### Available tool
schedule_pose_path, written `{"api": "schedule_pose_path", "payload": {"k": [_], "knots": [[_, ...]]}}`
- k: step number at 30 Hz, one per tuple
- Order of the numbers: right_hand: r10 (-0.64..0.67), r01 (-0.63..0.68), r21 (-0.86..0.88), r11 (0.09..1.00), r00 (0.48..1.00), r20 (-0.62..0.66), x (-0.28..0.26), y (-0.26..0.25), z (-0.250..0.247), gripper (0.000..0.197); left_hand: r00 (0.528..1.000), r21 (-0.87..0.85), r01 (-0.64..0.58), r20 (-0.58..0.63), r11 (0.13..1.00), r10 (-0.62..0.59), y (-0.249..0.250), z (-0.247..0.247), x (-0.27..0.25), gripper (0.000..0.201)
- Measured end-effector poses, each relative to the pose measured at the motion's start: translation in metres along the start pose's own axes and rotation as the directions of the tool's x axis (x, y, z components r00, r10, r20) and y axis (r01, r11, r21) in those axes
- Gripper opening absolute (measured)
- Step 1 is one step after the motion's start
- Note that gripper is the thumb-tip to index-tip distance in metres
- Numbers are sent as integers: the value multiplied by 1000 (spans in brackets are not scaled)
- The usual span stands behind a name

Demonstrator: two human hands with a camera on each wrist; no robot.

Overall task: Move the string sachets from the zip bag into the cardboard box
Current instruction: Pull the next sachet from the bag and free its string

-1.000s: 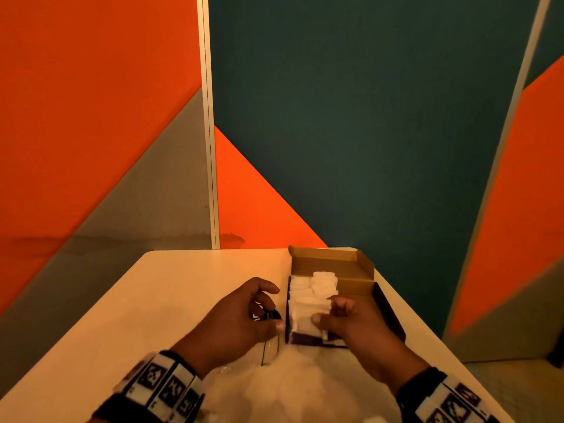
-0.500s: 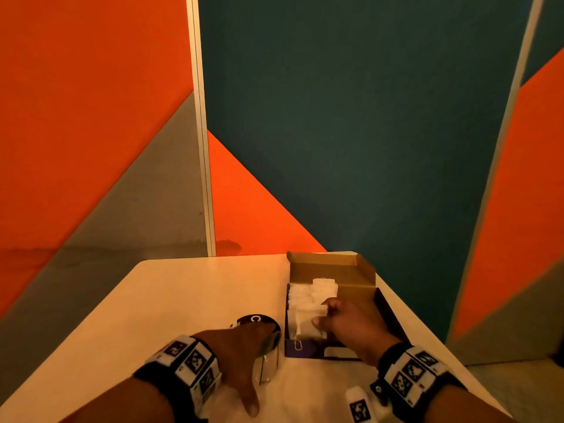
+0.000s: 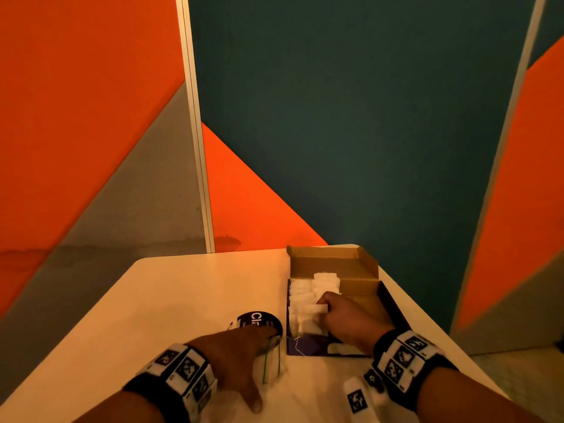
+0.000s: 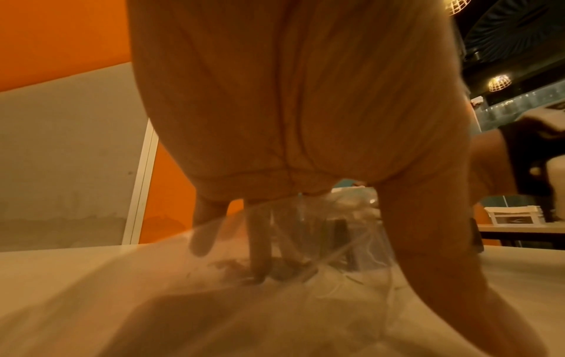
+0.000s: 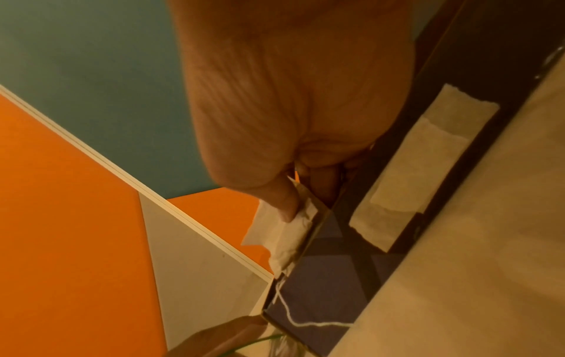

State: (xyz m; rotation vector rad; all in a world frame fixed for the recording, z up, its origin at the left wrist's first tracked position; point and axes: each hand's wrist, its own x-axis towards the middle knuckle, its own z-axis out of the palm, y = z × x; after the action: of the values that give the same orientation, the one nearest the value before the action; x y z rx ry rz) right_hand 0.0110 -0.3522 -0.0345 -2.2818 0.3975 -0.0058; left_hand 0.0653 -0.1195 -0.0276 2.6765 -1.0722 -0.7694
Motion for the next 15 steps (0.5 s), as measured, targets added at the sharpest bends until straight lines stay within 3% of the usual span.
{"api": "schedule_pose_path", "payload": {"k": [5, 15], "knots": [[-20, 28, -87, 996, 995, 96, 5, -3, 3, 20, 1000, -18, 10, 10, 1000, -10, -2, 1, 1, 121], [-126, 126, -99, 987, 992, 7, 6, 8, 10, 10, 999, -28, 27, 41, 999, -26, -4, 3, 3, 120]]}}
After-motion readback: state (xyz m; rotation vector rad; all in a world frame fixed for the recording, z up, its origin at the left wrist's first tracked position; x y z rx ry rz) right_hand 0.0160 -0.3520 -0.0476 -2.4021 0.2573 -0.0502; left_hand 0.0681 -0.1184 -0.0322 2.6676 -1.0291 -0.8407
